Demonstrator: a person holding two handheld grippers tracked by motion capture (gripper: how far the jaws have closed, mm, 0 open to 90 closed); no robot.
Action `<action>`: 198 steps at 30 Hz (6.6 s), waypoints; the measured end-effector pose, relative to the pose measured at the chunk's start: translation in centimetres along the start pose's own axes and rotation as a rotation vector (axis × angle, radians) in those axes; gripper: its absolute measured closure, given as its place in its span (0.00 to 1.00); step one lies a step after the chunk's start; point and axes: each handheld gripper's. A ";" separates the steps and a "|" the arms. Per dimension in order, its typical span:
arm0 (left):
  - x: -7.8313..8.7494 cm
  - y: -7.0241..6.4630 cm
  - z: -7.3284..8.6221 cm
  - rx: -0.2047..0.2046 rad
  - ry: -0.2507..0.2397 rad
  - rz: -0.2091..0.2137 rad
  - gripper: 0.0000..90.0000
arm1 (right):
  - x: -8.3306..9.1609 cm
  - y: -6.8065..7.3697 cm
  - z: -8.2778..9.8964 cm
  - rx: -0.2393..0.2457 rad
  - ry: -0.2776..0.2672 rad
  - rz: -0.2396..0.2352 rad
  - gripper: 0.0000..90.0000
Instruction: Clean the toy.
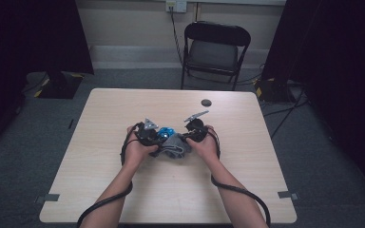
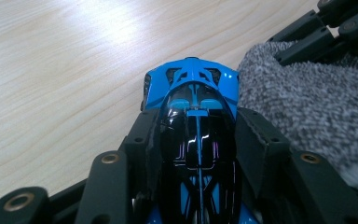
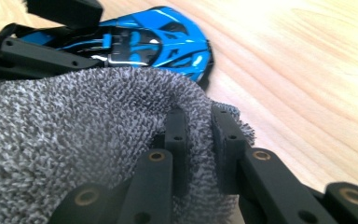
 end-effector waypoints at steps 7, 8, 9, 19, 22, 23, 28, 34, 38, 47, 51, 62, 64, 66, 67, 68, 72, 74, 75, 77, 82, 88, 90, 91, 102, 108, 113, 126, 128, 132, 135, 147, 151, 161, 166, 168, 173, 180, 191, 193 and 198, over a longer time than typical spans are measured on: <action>0.0 0.0 0.0 -0.004 0.000 -0.001 0.58 | 0.0 -0.5 -0.1 -0.028 0.004 0.026 0.87; 0.0 0.0 0.0 -0.007 0.001 -0.003 0.58 | 0.0 -0.5 -0.2 -0.027 0.007 0.032 0.87; 0.0 0.0 0.0 -0.009 0.001 -0.004 0.58 | 0.0 -0.5 -0.3 -0.021 0.010 0.038 0.87; 0.0 0.0 0.0 -0.003 0.001 0.002 0.58 | 0.2 -1.7 -0.1 -0.073 0.011 0.092 0.87; 0.1 0.1 0.0 -0.005 0.002 0.002 0.58 | 0.2 -2.0 0.0 -0.090 0.005 0.093 0.87; 0.0 0.0 0.0 -0.004 0.001 0.001 0.58 | 0.2 -2.0 0.0 -0.088 0.006 0.096 0.87; 0.0 0.0 0.0 -0.008 0.002 -0.002 0.58 | 0.1 -2.0 -0.3 -0.081 0.007 0.112 0.87; 0.0 0.0 0.0 -0.009 0.002 -0.004 0.58 | 0.1 -2.3 -0.3 -0.104 0.001 0.129 0.87; 0.1 0.0 0.0 -0.007 0.003 -0.002 0.58 | 0.4 -2.6 0.0 -0.121 0.000 0.147 0.87; 0.1 0.0 0.0 -0.006 0.003 -0.001 0.58 | 1.9 -3.9 1.3 -0.167 -0.036 0.176 0.87; 0.0 0.0 -0.1 -0.004 0.004 -0.003 0.58 | 2.9 -4.4 2.1 -0.177 -0.055 0.176 0.87; 0.0 0.0 -0.2 -0.008 0.012 -0.006 0.58 | 5.4 -4.2 3.1 -0.157 -0.128 0.135 0.87; 0.0 0.0 -0.2 -0.002 0.012 -0.003 0.58 | 5.8 -4.1 3.4 -0.158 -0.144 0.124 0.87; 0.0 0.0 -0.2 -0.004 0.015 -0.001 0.58 | 6.1 -4.0 3.7 -0.162 -0.155 0.103 0.87; 0.0 0.0 -0.2 -0.006 0.018 -0.003 0.58 | 6.3 -3.8 3.9 -0.161 -0.158 0.101 0.87; 0.0 0.0 -0.2 -0.007 0.019 -0.004 0.58 | 6.4 -3.7 4.1 -0.161 -0.156 0.095 0.87; 0.0 0.0 -0.2 -0.006 0.021 -0.002 0.58 | 7.1 -3.1 4.6 -0.131 -0.189 0.056 0.87; 0.0 0.1 -0.2 -0.003 0.019 0.001 0.58 | 7.4 -2.7 4.7 -0.115 -0.190 0.035 0.87; 0.0 0.1 -0.2 -0.003 0.020 0.002 0.58 | 7.6 -2.4 4.7 -0.105 -0.188 0.031 0.87; 0.0 0.1 -0.3 -0.004 0.023 -0.001 0.58 | 8.0 -1.9 4.7 -0.087 -0.193 0.008 0.87; 0.0 0.0 -0.4 -0.004 0.032 -0.005 0.58 | 8.2 -0.3 4.4 -0.031 -0.188 -0.037 0.87; 0.0 0.0 -0.4 0.000 0.031 -0.004 0.58 | 7.4 2.0 4.0 0.029 -0.188 -0.110 0.87; 0.0 0.1 -0.4 0.007 0.032 -0.001 0.58 | 7.0 2.7 3.8 0.048 -0.179 -0.125 0.87; 0.0 0.1 -0.4 0.011 0.030 0.002 0.58 | 6.8 3.1 3.7 0.058 -0.174 -0.135 0.87; 0.0 0.0 -0.4 0.004 0.027 -0.003 0.58 | 4.5 6.2 2.9 0.135 -0.149 -0.217 0.87; 0.0 0.0 -0.4 0.000 0.028 -0.004 0.58 | 2.8 6.7 2.5 0.144 -0.122 -0.240 0.87; 0.0 0.1 -0.2 -0.001 0.020 -0.001 0.58 | 1.4 6.5 1.9 0.148 -0.103 -0.239 0.87; 0.0 0.0 0.0 0.001 0.005 0.000 0.58 | 0.2 4.7 1.2 0.130 -0.060 -0.207 0.87; 0.0 0.0 0.0 0.002 0.004 -0.001 0.58 | 0.2 4.3 1.1 0.119 -0.060 -0.196 0.87; 0.1 0.0 0.0 0.000 0.005 -0.001 0.58 | 0.1 3.8 1.0 0.110 -0.057 -0.178 0.87; 0.1 0.0 0.0 0.000 0.004 -0.001 0.58 | 0.1 3.5 0.8 0.116 -0.051 -0.156 0.87; 0.1 0.1 0.0 -0.002 0.002 0.000 0.58 | -0.1 1.9 0.2 0.087 -0.040 -0.104 0.87; 0.0 0.0 0.0 0.002 -0.001 -0.001 0.58 | -0.2 1.6 0.2 0.080 -0.041 -0.098 0.87; 0.0 0.1 0.0 0.002 0.002 0.003 0.58 | 0.0 0.7 0.4 0.047 -0.044 -0.072 0.87; 0.0 0.1 0.0 -0.001 0.000 0.002 0.58 | 0.0 0.2 0.4 0.040 -0.036 -0.053 0.87; 0.0 0.1 0.0 -0.001 0.000 0.001 0.58 | 0.0 0.0 0.2 0.035 -0.030 -0.047 0.87; 0.0 0.1 0.1 -0.003 -0.005 0.002 0.58 | 0.0 -0.6 0.2 0.016 -0.030 -0.043 0.87; 0.1 0.1 0.2 0.003 -0.009 0.003 0.58 | 0.3 -1.5 0.5 -0.010 -0.033 -0.022 0.87; 0.1 0.2 0.3 0.007 -0.017 0.007 0.58 | 0.4 -2.7 0.6 -0.054 -0.048 0.037 0.87; 0.1 0.2 0.3 0.007 -0.017 0.009 0.58 | 0.6 -2.8 0.7 -0.062 -0.054 0.064 0.87; 0.1 0.3 0.2 0.006 -0.016 0.011 0.58 | 1.4 -3.4 1.4 -0.079 -0.062 0.094 0.87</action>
Point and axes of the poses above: each handheld gripper's, and its own axes: x roughly backward along the jaws, z roughly out of its underside, y roughly to its left, and after that the axes turned 11 degrees about x, right-handed
